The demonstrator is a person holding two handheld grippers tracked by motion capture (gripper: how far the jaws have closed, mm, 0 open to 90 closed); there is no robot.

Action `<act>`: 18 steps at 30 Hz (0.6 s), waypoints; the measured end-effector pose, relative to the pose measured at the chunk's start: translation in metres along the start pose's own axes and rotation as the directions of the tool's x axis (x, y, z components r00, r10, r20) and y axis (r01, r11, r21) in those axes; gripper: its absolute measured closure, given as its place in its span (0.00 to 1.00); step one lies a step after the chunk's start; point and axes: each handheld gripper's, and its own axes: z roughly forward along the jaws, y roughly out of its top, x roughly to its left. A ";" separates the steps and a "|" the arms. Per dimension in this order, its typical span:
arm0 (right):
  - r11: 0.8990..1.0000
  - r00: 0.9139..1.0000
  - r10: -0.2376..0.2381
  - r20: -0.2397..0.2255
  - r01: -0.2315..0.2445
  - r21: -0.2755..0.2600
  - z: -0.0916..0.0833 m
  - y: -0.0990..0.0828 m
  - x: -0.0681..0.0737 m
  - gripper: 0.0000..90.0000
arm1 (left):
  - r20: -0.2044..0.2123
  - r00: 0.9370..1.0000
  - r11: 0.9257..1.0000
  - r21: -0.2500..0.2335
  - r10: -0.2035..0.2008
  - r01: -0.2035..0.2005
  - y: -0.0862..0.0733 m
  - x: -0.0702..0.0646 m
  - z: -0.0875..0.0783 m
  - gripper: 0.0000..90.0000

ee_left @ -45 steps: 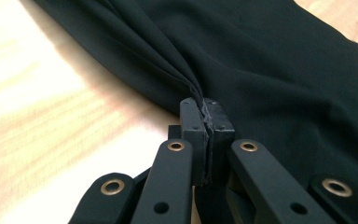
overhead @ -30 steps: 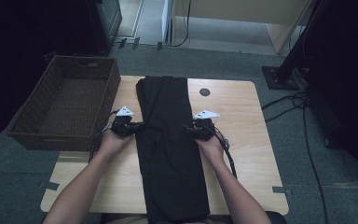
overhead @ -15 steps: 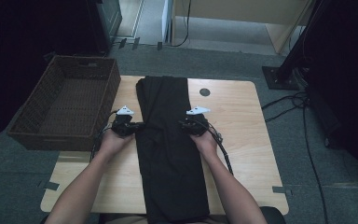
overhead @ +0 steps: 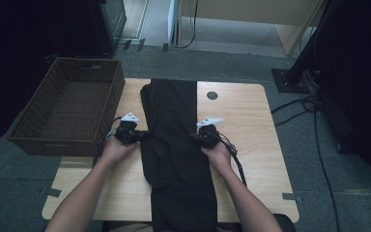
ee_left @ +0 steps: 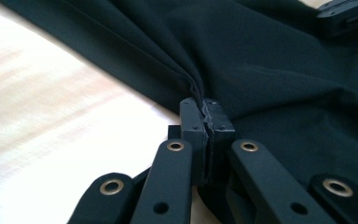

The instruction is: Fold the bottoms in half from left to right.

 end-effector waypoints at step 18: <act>1.000 0.999 0.031 -0.025 -0.031 -0.004 -0.047 -0.051 0.021 1.00 | -0.001 1.000 0.999 -0.048 -0.021 0.021 0.010 -0.006 -0.011 0.71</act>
